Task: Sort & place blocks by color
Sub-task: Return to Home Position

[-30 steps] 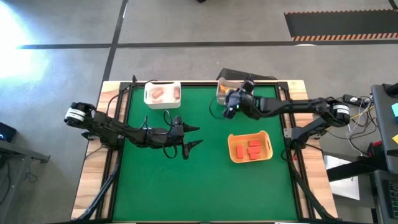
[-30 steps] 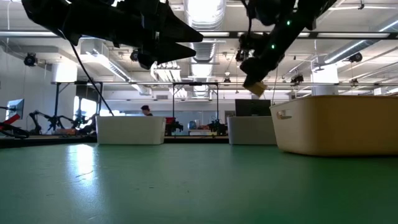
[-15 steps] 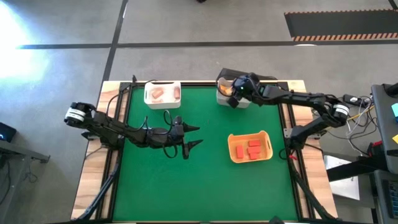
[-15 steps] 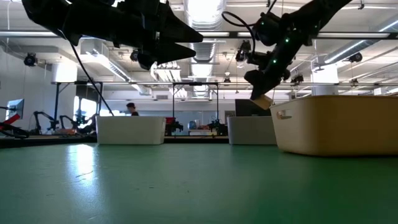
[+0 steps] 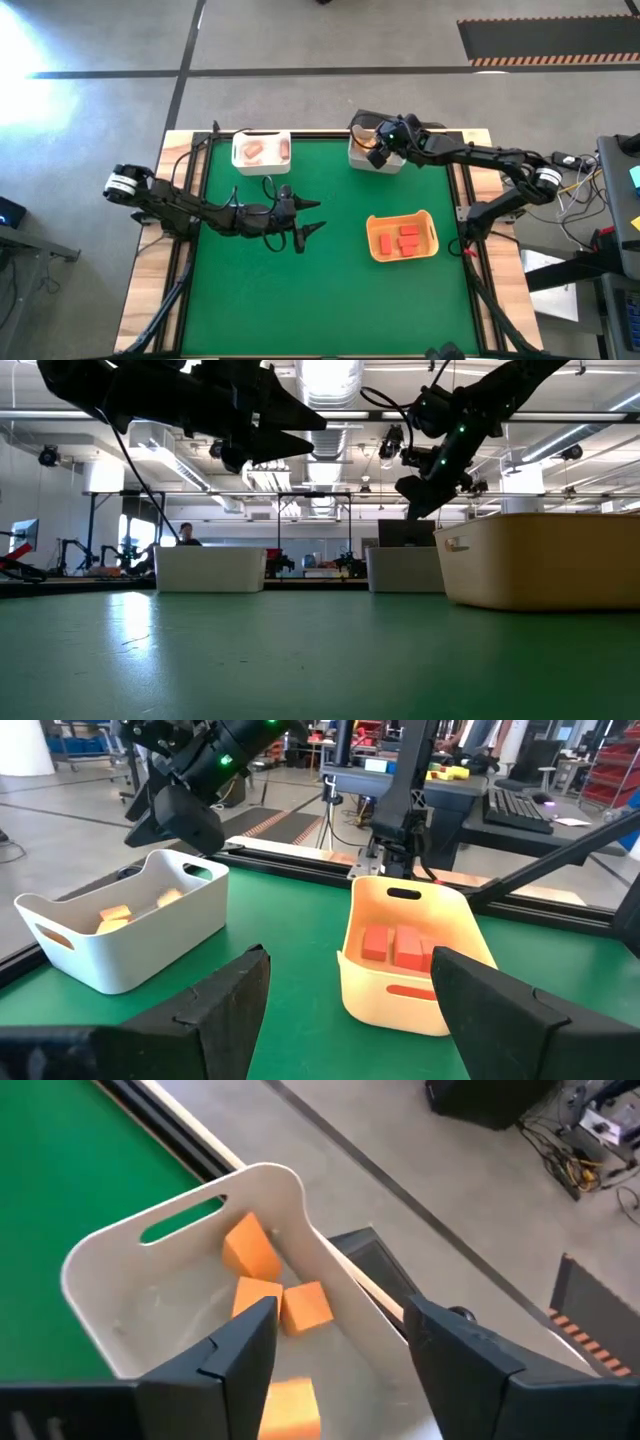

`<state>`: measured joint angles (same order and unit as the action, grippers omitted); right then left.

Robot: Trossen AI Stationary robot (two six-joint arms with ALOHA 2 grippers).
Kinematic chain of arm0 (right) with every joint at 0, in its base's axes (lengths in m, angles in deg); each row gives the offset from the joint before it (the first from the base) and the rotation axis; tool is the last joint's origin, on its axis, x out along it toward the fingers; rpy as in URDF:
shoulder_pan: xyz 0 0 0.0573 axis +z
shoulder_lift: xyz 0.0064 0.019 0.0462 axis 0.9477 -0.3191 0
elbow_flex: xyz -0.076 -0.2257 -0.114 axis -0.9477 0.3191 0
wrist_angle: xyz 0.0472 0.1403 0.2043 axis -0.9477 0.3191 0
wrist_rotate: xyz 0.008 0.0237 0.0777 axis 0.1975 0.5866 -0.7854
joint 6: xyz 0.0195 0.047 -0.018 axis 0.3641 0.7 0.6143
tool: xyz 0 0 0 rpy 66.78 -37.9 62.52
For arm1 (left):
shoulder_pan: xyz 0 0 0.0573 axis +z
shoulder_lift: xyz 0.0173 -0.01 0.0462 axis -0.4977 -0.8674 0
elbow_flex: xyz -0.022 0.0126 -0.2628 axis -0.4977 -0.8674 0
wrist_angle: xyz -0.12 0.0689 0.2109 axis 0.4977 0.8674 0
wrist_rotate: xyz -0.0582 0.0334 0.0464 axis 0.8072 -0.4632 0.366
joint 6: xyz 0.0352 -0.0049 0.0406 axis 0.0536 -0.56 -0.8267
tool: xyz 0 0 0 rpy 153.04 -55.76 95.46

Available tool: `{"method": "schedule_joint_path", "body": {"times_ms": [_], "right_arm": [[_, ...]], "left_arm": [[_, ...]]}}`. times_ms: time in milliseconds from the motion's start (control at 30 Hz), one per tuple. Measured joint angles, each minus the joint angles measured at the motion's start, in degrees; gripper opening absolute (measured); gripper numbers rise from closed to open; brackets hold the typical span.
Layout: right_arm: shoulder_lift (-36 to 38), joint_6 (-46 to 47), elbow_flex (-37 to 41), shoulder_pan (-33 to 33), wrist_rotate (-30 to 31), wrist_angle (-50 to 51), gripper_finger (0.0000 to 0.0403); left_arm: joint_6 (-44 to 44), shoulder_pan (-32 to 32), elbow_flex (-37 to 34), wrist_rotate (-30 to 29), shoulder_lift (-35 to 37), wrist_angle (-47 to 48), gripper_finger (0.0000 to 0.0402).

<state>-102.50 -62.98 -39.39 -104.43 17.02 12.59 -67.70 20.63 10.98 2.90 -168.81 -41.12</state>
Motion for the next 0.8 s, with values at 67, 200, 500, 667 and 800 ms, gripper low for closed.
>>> {"method": "schedule_joint_path", "body": {"times_ms": [67, 200, 500, 667, 800], "right_arm": [[0.0, -0.4, 0.0, 0.0, 0.0, 0.1, 0.0217], [0.0, 0.7, 0.0, 0.3, -0.8, 2.4, 0.023], [2.3, 1.7, 0.2, 7.3, -9.4, 3.0, 0.022], [4.5, -1.9, 4.1, 15.0, -9.8, -6.2, 0.0212], [5.7, -4.4, 10.5, 19.2, -13.2, -18.0, 0.021]], "left_arm": [[0.0, 0.0, 0.0, 0.0, 0.0, 0.0, 0.026], [0.0, 0.0, 0.0, 0.0, 0.0, 0.0, 0.026], [-0.3, 0.0, 0.1, 0.2, 2.8, 4.0, 0.026], [-0.5, 0.0, 0.1, 1.1, 12.5, 23.3, 0.0234], [-3.3, 0.0, 0.1, 4.6, 21.3, 38.5, 0.0189]]}}
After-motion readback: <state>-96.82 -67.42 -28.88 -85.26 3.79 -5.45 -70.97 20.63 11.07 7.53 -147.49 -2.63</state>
